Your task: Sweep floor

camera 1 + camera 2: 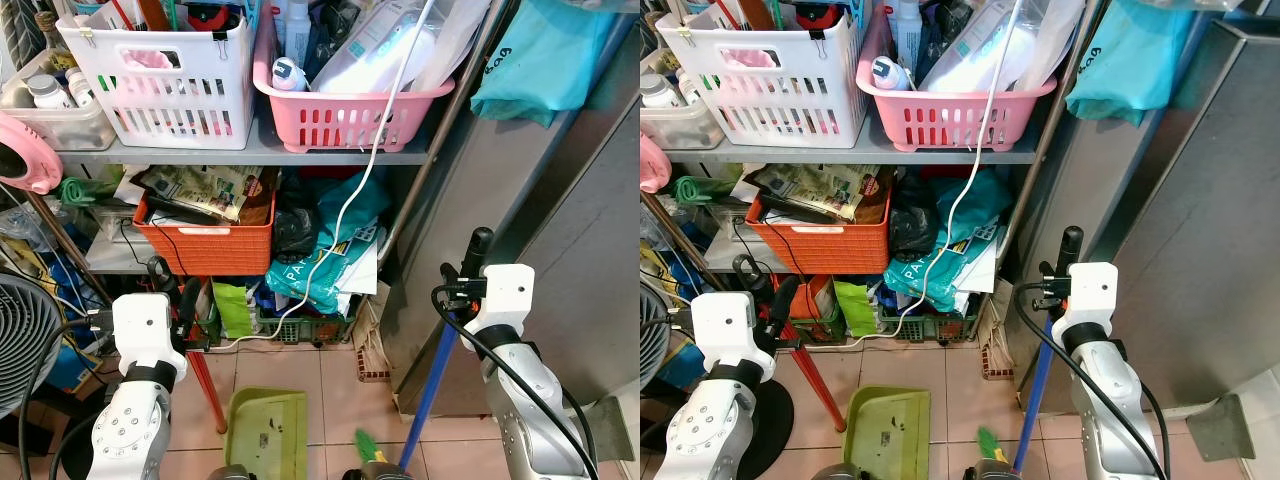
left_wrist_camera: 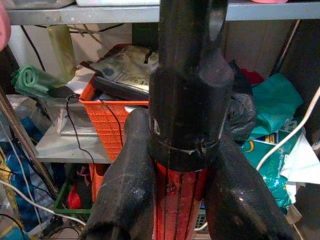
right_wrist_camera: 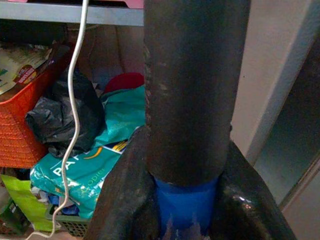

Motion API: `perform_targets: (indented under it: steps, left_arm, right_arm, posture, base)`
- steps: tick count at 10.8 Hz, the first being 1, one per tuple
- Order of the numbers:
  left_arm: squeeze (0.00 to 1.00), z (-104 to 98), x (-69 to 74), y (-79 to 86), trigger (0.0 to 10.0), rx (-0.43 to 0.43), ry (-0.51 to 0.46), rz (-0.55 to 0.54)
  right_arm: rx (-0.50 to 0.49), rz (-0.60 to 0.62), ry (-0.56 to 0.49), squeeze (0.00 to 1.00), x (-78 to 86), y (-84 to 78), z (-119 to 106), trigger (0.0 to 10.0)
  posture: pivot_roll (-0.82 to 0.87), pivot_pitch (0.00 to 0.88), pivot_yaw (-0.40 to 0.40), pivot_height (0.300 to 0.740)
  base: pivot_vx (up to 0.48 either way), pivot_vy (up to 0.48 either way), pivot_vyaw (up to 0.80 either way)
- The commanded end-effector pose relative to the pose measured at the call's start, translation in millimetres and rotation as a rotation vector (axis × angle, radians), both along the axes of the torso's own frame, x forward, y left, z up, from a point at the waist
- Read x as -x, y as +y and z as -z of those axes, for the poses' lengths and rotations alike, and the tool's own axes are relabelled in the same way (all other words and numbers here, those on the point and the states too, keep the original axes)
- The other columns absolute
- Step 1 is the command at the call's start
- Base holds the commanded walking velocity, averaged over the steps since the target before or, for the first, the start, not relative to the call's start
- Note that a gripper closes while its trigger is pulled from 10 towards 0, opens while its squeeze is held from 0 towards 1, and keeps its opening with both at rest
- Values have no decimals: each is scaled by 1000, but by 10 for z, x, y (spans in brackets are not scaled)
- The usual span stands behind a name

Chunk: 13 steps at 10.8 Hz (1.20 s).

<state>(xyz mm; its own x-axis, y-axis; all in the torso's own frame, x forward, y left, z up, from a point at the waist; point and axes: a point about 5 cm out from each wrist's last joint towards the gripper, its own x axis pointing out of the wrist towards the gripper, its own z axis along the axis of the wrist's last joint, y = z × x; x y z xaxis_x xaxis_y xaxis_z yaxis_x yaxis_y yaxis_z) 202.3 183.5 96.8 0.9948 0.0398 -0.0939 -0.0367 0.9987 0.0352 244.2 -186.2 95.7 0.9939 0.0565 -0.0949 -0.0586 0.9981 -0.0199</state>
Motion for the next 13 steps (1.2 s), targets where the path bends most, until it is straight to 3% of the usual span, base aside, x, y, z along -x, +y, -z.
perform_targets:
  steps: [1,9,10,11,13]
  left_arm:
    - [0,-567,-388,0,10000,86,-152,-87]
    - [0,-567,-388,0,10000,86,-152,-87]
    - [0,-503,-289,-23,10000,58,-121,-47]
    - [0,-467,-237,4,10000,53,-112,-60]
    - [0,-463,-236,-7,10000,45,-109,-67]
  right_arm:
    - [-126,-176,-96,0,-609,501,-599,10000]
    - [-126,-176,-96,0,-609,501,-599,10000]
    - [-45,-109,-122,0,-615,398,-588,10000]
    - [-45,-65,-108,0,-609,309,-544,10000]
    - [-25,-70,-105,0,-581,309,-533,10000]
  posture:
    - [34,37,-65,740]
    - [34,37,-65,740]
    - [39,65,-51,740]
    - [38,65,-52,740]
    - [35,68,-55,740]
  base:
    - [0,0,0]
    - [0,0,0]
    - [0,0,0]
    - [0,0,0]
    - [0,0,0]
